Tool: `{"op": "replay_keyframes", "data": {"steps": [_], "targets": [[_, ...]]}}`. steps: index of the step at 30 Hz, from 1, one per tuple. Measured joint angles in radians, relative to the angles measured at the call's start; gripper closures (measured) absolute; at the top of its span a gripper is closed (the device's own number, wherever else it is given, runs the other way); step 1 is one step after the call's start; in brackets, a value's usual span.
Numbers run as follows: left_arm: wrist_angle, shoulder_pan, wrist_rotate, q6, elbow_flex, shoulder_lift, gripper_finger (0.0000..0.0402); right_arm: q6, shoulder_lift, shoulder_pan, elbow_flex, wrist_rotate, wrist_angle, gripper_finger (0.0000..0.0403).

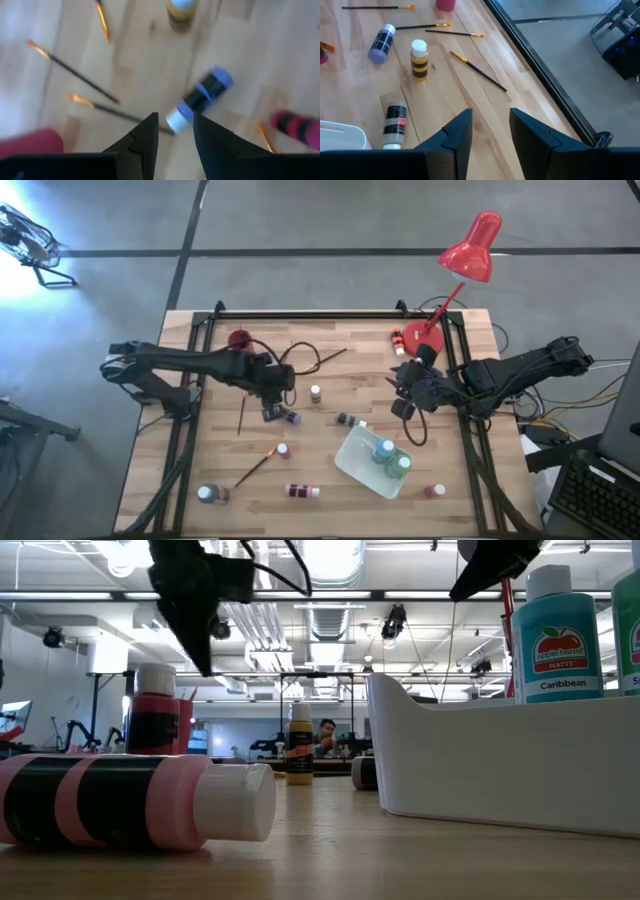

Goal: Pick & Place Paint Supplies
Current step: Put the orange paintbrush into the pink cup

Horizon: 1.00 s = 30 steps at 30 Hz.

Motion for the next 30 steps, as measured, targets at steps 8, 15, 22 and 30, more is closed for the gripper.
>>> {"op": "replay_keyframes", "data": {"steps": [8,15,22,30], "targets": [[-0.069,-0.084,-0.022,-0.195,-0.032,-0.043,0.0275,0.0,0.0,0.0,0.0,-0.003,0.024,0.0257],[-0.161,-0.109,-0.042,-0.591,-0.095,-0.108,0.0275,0.0,0.0,0.0,0.0,-0.06,0.054,0.0246],[-0.164,-0.113,-0.11,-0.832,-0.22,-0.221,0.0275,0.0,0.0,0.0,0.0,-0.06,0.054,0.0237],[-0.012,-0.04,-0.103,-0.967,-0.45,-0.359,0.0275,-0.009,0.0,0.0,0.0,-0.059,0.055,0.023]]}}
